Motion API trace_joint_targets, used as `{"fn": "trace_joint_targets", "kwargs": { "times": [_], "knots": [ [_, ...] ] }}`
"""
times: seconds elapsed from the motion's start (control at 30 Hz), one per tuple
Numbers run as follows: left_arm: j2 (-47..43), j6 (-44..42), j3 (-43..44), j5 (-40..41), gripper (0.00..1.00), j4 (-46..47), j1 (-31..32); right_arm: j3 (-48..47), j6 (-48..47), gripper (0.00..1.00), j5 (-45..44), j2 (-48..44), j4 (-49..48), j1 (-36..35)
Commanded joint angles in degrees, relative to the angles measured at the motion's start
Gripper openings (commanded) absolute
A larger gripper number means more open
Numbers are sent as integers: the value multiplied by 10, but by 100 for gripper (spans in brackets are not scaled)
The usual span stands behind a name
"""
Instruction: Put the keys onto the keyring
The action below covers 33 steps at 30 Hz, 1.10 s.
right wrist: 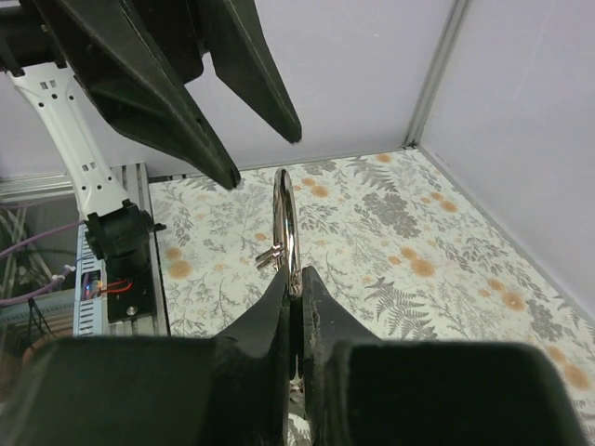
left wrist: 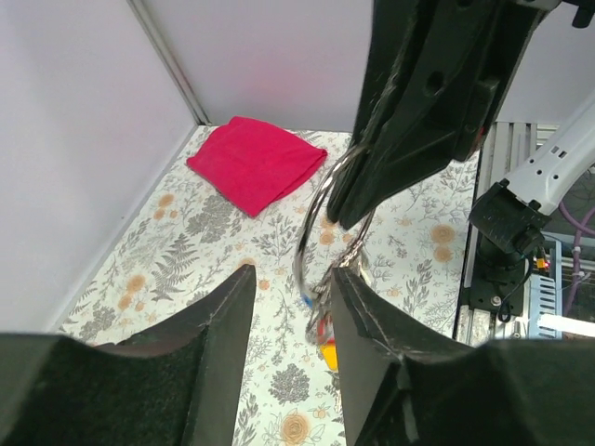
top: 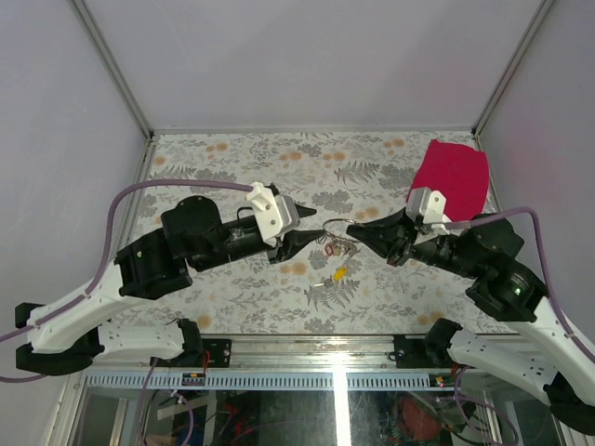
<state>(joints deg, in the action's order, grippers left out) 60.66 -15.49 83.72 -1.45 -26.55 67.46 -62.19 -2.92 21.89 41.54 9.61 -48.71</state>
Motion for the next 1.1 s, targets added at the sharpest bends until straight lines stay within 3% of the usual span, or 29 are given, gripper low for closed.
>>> {"fn": "trace_joint_targets", "kwargs": {
  "times": [0.0, 0.23, 0.53, 0.8, 0.93, 1.07],
  "knots": [
    [-28, -3, -30, 33, 40, 54, 2, -29, -10, 0, -36, -35, -17, 1],
    [-37, -23, -76, 66, 43, 76, 2, -19, -22, 0, -11, -65, -34, 0],
    [-47, -103, -105, 141, 59, 109, 18, -2, -30, 0, -27, -82, -43, 1],
    [-41, -225, -160, 336, 62, 202, 139, -64, -7, 0, -38, -50, 24, 0],
    [-65, -270, -204, 350, 63, 276, 178, -63, -3, 0, -35, -51, 21, 0],
    [-75, -281, -218, 343, 64, 293, 192, -64, 5, 0, -34, -53, 19, 0]
  ]
}}
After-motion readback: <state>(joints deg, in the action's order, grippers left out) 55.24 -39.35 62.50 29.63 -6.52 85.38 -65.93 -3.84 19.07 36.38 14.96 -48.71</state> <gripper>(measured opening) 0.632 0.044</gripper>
